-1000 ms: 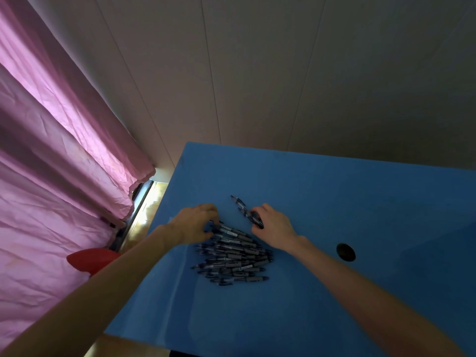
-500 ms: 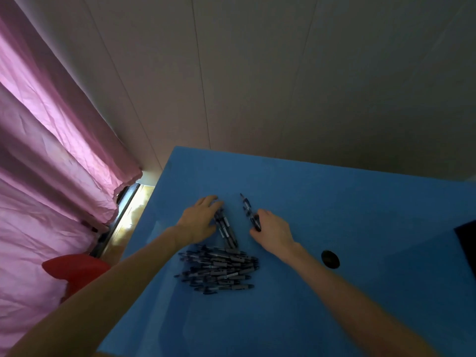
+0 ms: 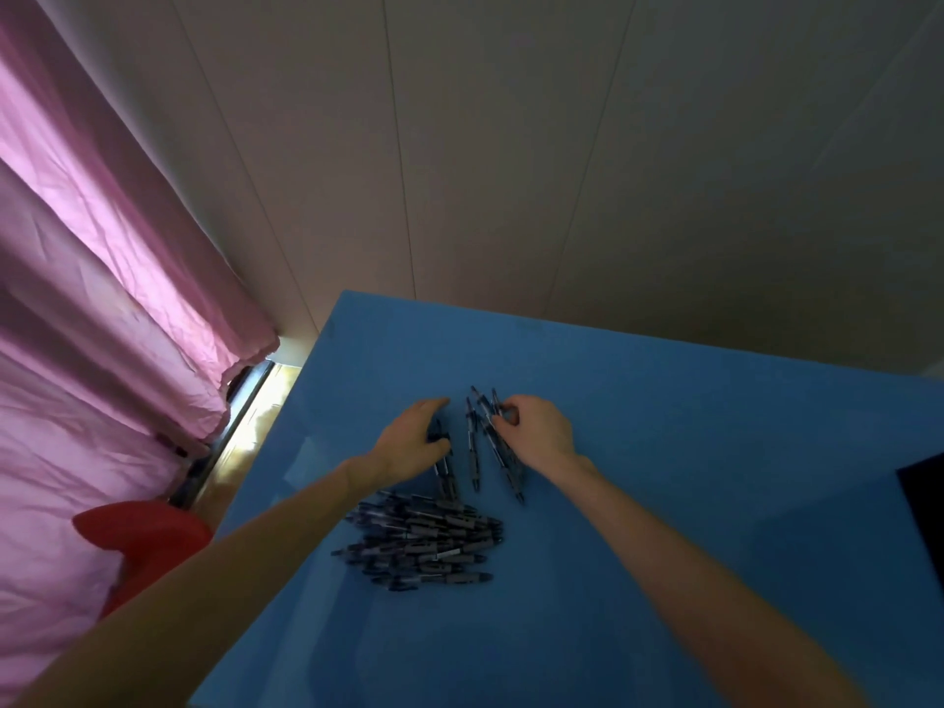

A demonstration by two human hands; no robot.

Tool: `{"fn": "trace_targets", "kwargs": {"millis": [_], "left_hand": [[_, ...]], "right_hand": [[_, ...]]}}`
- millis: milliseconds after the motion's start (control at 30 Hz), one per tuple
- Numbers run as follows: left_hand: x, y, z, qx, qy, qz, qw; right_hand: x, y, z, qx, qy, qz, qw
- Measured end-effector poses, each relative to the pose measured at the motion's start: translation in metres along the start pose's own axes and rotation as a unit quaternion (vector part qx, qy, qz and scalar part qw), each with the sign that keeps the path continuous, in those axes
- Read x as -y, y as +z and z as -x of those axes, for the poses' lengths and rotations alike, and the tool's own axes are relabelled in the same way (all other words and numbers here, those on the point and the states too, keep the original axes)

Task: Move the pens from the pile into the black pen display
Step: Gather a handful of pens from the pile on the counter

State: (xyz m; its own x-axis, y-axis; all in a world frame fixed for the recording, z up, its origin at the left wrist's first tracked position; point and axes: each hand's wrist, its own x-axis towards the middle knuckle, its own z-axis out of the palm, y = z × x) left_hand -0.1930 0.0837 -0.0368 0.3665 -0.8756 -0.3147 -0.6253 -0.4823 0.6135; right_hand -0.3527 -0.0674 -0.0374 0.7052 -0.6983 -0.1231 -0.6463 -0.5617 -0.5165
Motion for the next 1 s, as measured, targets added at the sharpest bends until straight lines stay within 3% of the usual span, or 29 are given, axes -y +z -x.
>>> {"fn": "trace_targets", "kwargs": {"millis": [167,267,367,633,1000], "left_hand": [[-0.004,0.009,0.012,-0.076,0.002,-0.011,0.997],[-0.005,0.011,0.018,-0.101,-0.080,-0.056,0.990],[-0.013,0.012,0.018,-0.090,-0.120,-0.117,0.982],[-0.049,0.031,0.000,-0.053,-0.092,-0.059,0.993],[-0.056,0.035,-0.021,-0.010,-0.084,-0.112,0.990]], "right_hand": [[0.007,0.003,-0.007,0.075,-0.015,0.107,0.991],[0.009,0.002,-0.010,0.091,-0.013,0.133,0.987],[0.010,0.002,-0.010,0.101,0.007,0.148,0.984],[0.008,-0.004,-0.011,0.137,0.040,0.154,0.978],[0.001,-0.015,-0.007,0.197,0.053,0.145,0.968]]}}
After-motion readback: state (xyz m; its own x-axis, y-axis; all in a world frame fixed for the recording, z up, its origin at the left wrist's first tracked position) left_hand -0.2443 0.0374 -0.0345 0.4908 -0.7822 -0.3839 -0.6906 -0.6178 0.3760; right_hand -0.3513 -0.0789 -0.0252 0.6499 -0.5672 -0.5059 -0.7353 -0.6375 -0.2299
